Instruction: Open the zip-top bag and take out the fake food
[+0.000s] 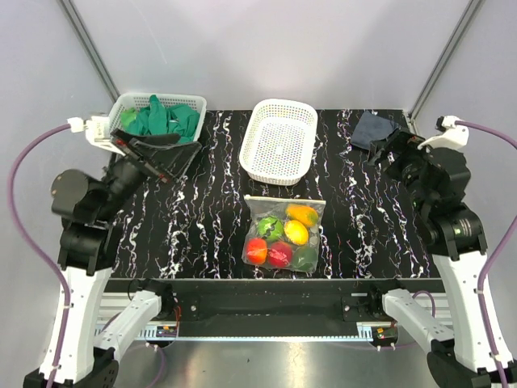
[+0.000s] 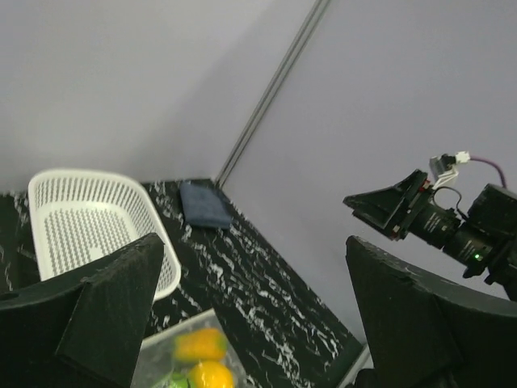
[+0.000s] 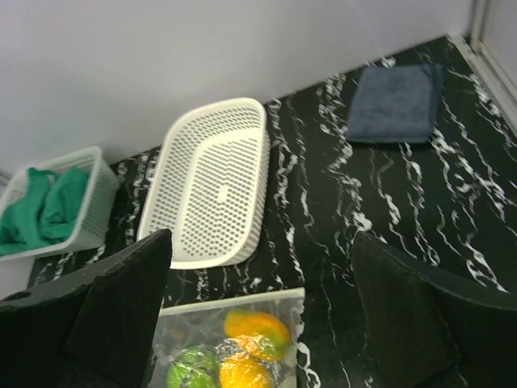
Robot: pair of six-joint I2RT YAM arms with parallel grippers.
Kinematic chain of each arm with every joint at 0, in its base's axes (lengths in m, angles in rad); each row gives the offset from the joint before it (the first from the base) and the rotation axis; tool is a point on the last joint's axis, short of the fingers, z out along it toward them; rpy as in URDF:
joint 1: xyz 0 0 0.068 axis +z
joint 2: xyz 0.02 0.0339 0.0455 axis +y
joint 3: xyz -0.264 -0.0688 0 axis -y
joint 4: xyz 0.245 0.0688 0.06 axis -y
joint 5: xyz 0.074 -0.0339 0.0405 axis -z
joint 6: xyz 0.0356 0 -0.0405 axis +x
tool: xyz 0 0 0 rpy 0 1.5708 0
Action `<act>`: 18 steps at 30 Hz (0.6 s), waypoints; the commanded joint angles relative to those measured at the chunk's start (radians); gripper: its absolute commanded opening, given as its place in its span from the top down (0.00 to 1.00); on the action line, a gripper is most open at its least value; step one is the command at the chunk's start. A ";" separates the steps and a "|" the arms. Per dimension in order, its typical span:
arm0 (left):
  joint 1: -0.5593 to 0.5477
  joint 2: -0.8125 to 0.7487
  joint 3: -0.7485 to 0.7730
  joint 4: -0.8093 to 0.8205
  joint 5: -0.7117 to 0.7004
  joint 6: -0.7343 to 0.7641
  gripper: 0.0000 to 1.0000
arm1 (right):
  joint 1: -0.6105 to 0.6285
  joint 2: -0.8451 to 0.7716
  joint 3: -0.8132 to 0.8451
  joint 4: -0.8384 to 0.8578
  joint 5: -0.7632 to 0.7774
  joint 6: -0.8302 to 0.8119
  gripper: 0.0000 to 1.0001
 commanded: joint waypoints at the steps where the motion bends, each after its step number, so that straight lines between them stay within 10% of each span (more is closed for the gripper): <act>1: 0.006 0.029 -0.017 -0.131 0.028 0.044 0.01 | -0.003 0.088 0.062 -0.127 0.147 0.056 0.00; 11: 0.006 0.086 -0.147 -0.209 0.022 0.039 0.01 | -0.003 0.226 0.039 -0.140 -0.086 0.038 0.00; 18: -0.006 0.219 -0.366 0.008 0.075 -0.077 0.11 | -0.003 0.243 -0.014 -0.081 -0.538 0.008 0.00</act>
